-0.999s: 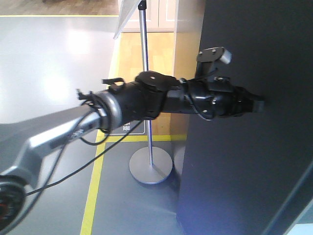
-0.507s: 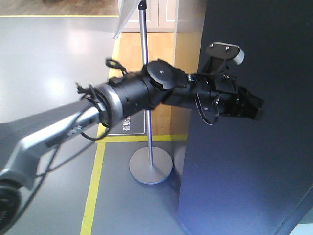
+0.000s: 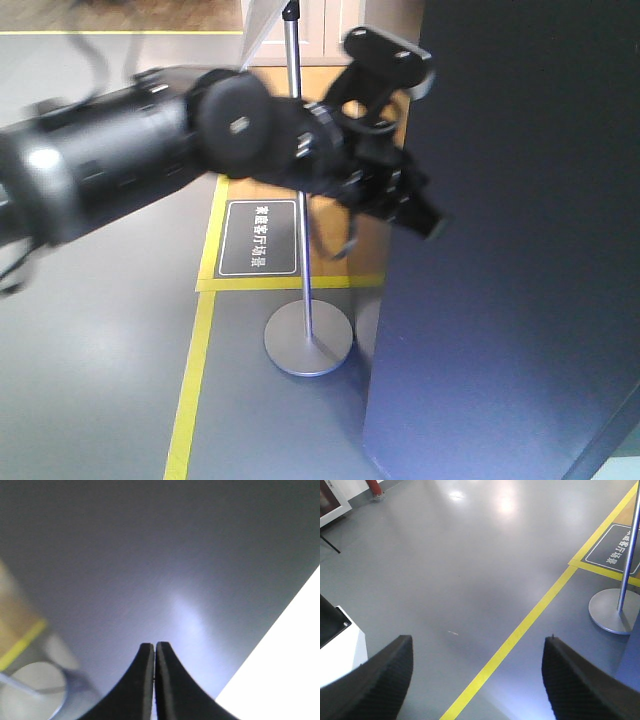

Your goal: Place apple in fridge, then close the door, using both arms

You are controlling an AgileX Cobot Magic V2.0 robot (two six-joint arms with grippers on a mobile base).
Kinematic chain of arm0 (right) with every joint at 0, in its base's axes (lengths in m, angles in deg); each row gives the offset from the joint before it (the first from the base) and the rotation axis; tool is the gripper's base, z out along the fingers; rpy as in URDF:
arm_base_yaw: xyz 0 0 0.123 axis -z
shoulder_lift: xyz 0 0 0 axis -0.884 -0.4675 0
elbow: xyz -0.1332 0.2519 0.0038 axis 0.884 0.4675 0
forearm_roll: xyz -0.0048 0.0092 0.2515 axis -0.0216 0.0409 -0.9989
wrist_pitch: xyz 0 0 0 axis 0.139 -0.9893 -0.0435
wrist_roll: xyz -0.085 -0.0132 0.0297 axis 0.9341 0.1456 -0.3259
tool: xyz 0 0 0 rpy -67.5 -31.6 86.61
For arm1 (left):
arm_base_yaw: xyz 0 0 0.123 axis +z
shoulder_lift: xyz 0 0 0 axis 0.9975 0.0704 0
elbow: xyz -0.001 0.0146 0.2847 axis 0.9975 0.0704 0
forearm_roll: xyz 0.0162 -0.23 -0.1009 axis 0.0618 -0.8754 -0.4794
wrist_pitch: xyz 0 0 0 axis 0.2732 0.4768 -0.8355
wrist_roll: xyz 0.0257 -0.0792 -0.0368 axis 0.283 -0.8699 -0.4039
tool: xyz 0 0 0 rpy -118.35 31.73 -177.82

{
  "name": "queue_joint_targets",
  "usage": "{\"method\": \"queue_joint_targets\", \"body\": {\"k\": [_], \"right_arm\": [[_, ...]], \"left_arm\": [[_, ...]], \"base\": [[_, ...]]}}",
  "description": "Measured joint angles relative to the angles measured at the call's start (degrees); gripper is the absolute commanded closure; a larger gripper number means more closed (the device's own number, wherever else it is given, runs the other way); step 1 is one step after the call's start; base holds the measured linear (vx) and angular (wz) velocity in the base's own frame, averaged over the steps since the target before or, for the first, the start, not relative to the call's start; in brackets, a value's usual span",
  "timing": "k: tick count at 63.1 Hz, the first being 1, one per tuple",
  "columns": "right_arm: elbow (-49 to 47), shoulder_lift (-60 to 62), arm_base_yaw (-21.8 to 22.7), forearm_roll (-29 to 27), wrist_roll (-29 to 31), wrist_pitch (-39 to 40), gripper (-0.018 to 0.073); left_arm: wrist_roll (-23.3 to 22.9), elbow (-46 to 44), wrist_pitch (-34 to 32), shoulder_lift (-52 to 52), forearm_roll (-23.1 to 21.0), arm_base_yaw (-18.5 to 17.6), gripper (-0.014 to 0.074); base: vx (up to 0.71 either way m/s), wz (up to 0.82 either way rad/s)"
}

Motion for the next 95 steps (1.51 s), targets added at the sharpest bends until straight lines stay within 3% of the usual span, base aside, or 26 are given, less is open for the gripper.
{"method": "queue_joint_targets", "body": {"k": [9,23,42,52,61,67,76,95], "right_arm": [[0.00,0.00,0.00,0.00,0.00,0.00,0.0043],[0.00,0.00,0.00,0.00,0.00,0.00,0.0043],[0.00,0.00,0.00,-0.42,0.00,0.12,0.0043],[0.00,0.00,0.00,-0.46,0.30,0.17,0.0043],[0.00,0.00,0.00,0.06,2.03,0.43,0.0065],[0.00,-0.86,0.00,3.43,1.25,1.44,0.0104],[-1.78,-5.28,0.00,12.92,-3.53,1.81,0.0188],[-7.61,-15.90,0.00,32.25,-15.81,3.49,0.0564]], "left_arm": [[-3.53,13.46,-5.63,-9.38,4.12,1.29,0.0603],[-10.08,31.77,-7.51,-23.48,10.35,6.70,0.0603],[-24.26,54.52,-7.78,-43.55,22.33,13.66,0.0603],[-28.22,62.33,-7.58,-52.42,25.66,14.21,0.0603],[-29.09,66.84,-7.22,-57.96,27.72,14.21,0.0603],[-29.15,67.57,-6.87,-59.87,28.67,14.21,0.0603],[-29.19,67.68,-6.74,-60.42,28.82,14.21,0.0603],[-29.21,67.79,-6.74,-60.42,28.87,14.25,0.0603]], "base": [[0.00,0.00],[0.00,0.00],[0.00,0.00],[0.00,0.00],[0.00,0.00],[0.00,0.00],[0.00,0.00],[0.00,0.00]]}}
